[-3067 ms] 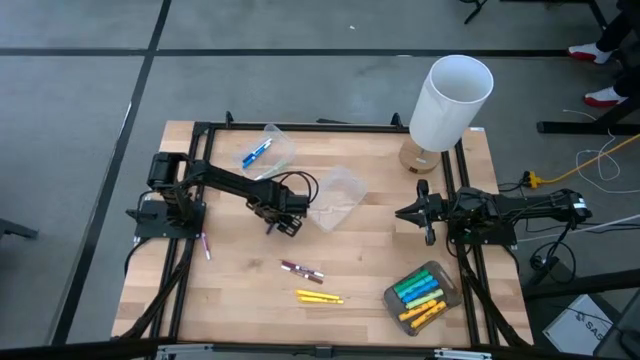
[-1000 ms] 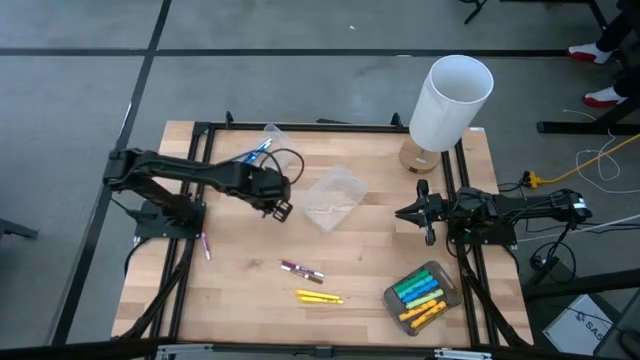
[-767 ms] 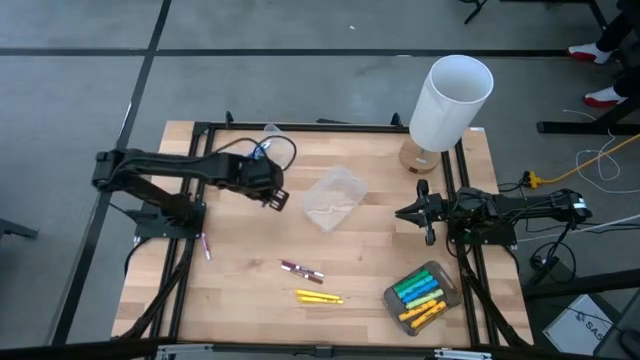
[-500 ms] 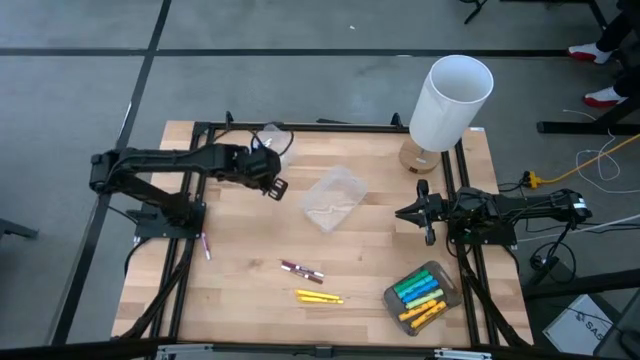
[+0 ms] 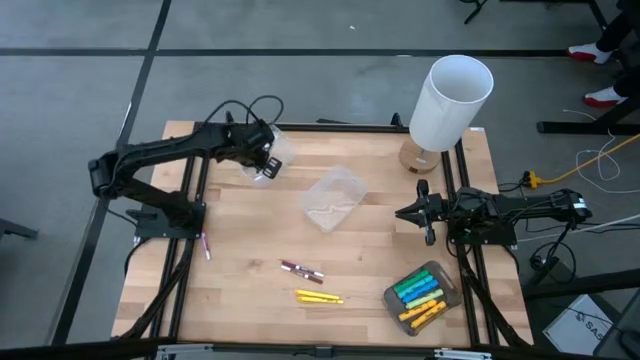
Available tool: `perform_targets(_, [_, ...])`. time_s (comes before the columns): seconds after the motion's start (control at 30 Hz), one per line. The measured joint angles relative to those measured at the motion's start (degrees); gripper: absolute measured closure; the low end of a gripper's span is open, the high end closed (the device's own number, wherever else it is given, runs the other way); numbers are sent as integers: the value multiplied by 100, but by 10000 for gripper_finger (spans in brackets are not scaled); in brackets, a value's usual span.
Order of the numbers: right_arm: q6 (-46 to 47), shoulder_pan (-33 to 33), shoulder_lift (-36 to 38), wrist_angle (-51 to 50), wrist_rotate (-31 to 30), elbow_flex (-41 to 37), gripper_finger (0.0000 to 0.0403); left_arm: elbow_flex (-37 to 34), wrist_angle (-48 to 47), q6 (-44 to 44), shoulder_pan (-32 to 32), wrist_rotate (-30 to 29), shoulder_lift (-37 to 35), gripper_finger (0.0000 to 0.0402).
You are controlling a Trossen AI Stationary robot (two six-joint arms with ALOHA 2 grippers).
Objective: Pick & Place Markers
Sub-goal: Put the dark blue marker into the transparent bin
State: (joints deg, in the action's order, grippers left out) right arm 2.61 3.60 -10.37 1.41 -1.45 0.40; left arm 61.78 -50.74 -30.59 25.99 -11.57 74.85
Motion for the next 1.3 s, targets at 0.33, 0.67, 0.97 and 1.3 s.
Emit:
perform_targets(0.33, [-1, 1, 0, -2, 0, 0, 363, 0, -4, 712, 704, 254, 0, 373])
perform_targets(0.67, [-1, 0, 0, -1, 0, -1, 363, 0, -6, 1234, 1138, 387, 163, 373])
perform_targets(0.97, [-2, 1, 0, -1, -1, 0, 363, 0, -3, 1595, 1401, 434, 820, 373])
perform_targets(1.3, [-4, 2, 0, -2, 0, 0, 363, 0, 202, 1939, 1533, 704, 1570, 373])
